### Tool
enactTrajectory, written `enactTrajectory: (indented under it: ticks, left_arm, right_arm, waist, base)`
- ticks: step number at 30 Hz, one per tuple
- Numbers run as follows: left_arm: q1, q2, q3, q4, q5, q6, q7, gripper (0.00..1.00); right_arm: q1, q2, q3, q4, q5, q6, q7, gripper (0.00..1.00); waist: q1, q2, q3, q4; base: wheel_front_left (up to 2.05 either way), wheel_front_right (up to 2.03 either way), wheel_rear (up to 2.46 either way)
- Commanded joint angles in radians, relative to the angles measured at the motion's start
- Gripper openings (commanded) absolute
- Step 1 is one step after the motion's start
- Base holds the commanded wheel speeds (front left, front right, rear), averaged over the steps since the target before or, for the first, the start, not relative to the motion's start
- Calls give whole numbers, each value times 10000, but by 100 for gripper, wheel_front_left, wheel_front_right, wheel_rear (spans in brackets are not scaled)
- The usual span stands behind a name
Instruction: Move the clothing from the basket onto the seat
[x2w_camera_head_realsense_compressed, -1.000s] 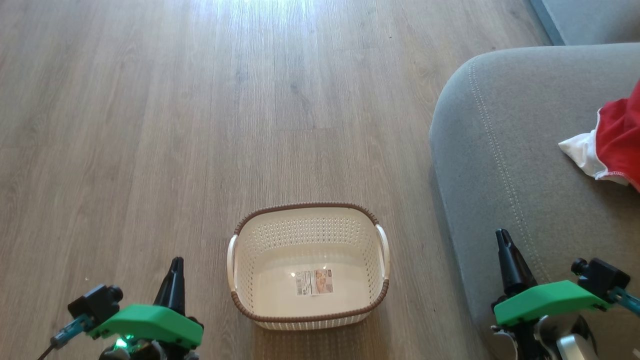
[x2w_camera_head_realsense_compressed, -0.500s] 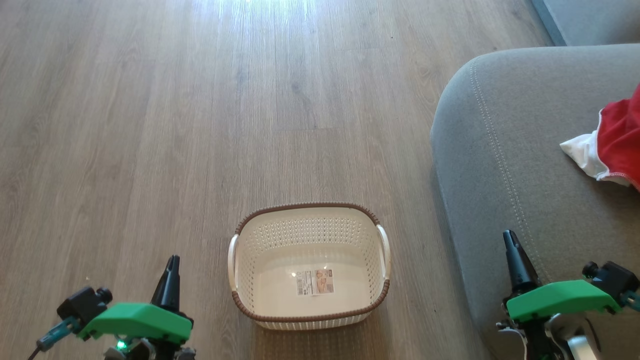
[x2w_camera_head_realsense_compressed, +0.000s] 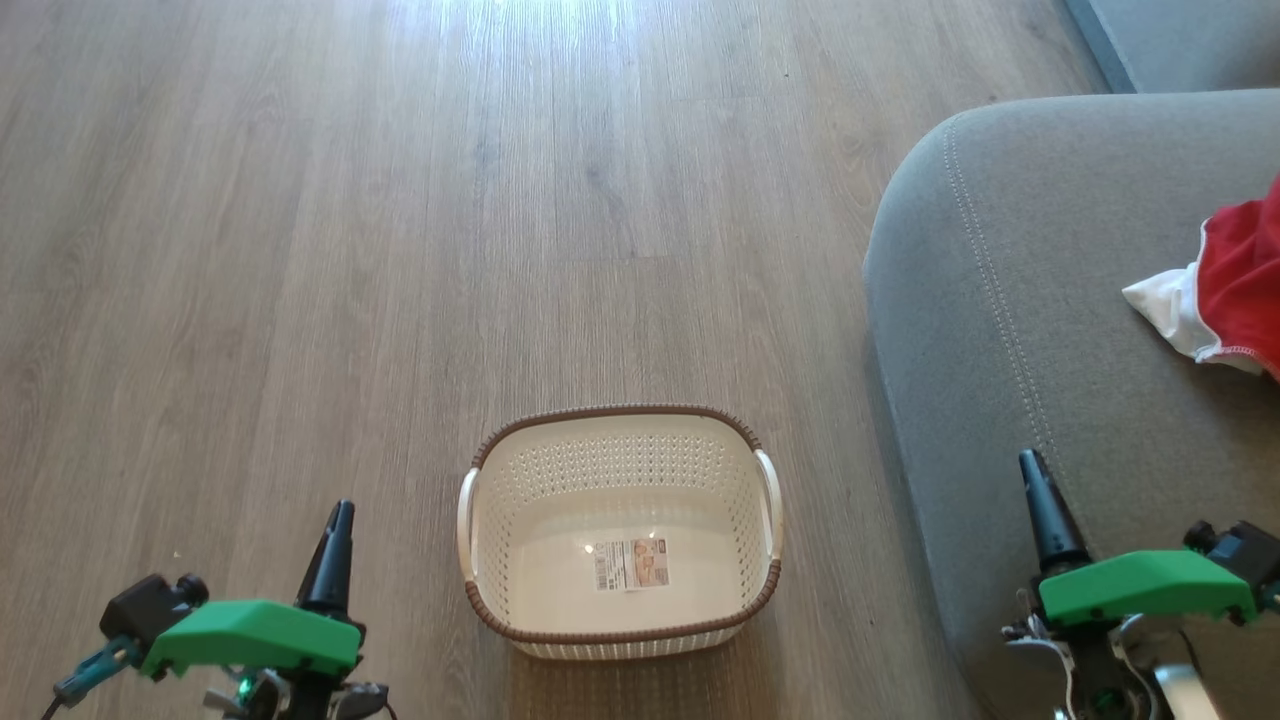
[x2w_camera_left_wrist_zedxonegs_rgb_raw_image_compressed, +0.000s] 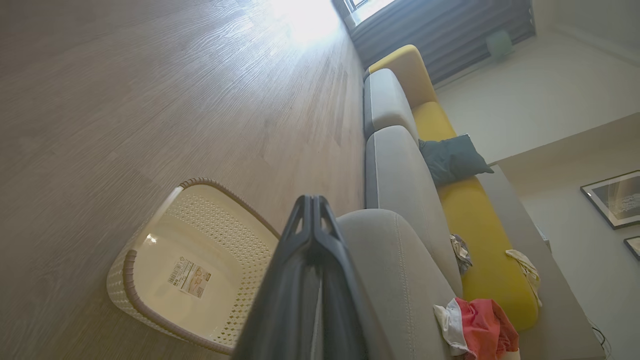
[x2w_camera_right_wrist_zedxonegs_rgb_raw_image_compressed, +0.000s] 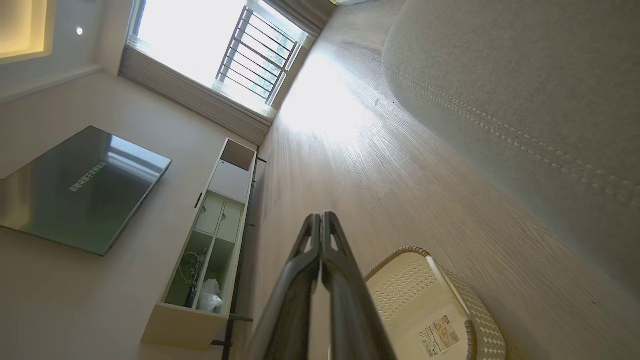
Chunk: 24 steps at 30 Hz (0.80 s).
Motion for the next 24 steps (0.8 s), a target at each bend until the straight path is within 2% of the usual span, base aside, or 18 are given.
enactTrajectory:
  ticks: [1,24]
  left_arm:
    - [-583,22,335,-295,-291,-116,89,0]
    - [-812,19,815,-263,-2734,-539,769,0]
  right_arm:
    - [-517,-26,40,-362,313,-1,118,0]
    - [-659,21,-375,-380,2713,-1,799,0]
  waist:
    - [0,0,0,4]
    - [0,0,-1,59]
  base:
    - [0,0,0]
    - [0,0,0]
